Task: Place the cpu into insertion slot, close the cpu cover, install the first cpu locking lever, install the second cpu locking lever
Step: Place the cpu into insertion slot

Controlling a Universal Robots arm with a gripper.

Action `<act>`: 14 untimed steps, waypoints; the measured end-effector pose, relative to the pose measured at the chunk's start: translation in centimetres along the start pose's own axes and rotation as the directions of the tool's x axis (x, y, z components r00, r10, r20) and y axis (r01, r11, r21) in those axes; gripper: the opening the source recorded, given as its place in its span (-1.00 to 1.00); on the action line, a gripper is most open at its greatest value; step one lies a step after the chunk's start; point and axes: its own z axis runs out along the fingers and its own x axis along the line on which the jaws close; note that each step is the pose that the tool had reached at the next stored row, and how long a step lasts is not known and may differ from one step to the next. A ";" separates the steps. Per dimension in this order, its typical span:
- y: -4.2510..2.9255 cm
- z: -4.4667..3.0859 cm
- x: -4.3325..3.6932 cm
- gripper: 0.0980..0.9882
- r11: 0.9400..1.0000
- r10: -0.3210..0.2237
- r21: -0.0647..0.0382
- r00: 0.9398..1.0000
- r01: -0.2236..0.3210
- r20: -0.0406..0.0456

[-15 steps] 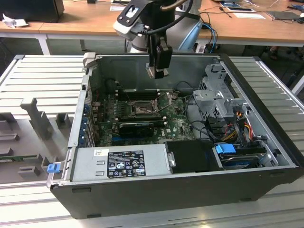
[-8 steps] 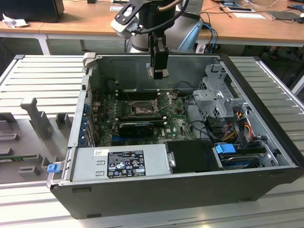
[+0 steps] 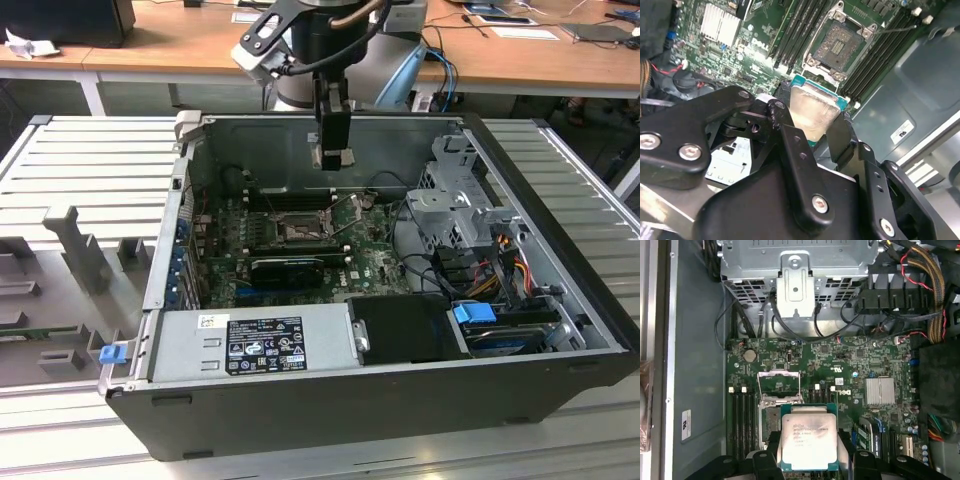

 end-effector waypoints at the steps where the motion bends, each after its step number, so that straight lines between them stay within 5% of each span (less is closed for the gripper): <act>1: -0.02 0.18 0.00 -0.03 0.999 -0.034 0.001 0.999 0.034 -0.003; 8: -0.18 1.68 0.03 -0.03 1.000 -0.027 0.004 1.000 0.027 -0.002; 14: -1.02 2.60 0.24 -0.03 1.000 -0.012 0.018 1.000 0.012 -0.001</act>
